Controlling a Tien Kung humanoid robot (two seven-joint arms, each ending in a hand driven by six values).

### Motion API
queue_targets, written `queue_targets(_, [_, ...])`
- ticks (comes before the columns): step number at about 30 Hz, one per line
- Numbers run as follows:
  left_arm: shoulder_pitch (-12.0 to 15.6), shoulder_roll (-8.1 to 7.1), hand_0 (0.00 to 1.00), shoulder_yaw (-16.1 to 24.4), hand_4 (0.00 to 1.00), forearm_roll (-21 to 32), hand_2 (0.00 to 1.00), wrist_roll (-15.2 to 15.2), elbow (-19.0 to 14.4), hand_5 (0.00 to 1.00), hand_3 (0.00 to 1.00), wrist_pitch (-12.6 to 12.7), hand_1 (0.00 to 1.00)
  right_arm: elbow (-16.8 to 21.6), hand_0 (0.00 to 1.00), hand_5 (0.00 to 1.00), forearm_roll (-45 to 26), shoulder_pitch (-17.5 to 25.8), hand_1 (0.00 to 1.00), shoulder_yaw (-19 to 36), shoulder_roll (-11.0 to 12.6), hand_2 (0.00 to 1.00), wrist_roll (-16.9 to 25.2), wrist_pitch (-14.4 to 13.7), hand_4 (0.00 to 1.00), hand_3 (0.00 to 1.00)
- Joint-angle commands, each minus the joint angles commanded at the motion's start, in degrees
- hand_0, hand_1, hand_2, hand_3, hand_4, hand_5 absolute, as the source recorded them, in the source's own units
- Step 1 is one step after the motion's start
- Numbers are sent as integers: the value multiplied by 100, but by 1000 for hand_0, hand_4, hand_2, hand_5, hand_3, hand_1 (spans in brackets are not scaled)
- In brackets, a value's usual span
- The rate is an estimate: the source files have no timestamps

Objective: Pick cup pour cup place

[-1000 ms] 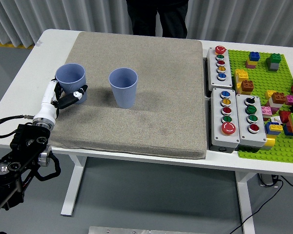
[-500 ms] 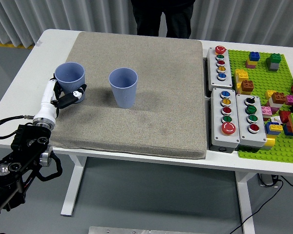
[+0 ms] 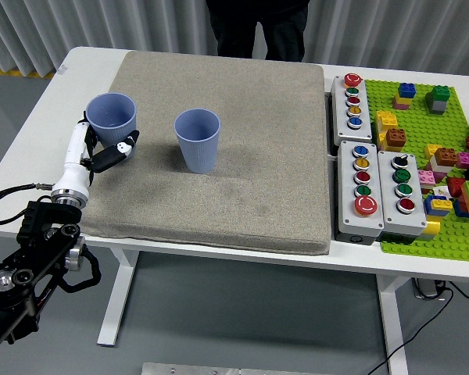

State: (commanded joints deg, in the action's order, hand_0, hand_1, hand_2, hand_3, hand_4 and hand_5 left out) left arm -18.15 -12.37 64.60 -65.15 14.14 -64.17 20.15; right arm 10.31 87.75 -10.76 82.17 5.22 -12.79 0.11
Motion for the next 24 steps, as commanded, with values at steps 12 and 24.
queue_targets(12, [-88, -157, 592, -93, 645, -1140, 874, -338, -569, 107, 969, 150, 656, 0, 694, 143, -2, 40, 678, -18, 10, 612, -4, 4, 2, 597])
queue_targets(24, [-381, -288, 566, -240, 643, -1514, 866, -444, -737, 111, 962, 174, 629, 0, 695, 141, -104, -15, 678, -76, 23, 611, 2, -13, 2, 596])
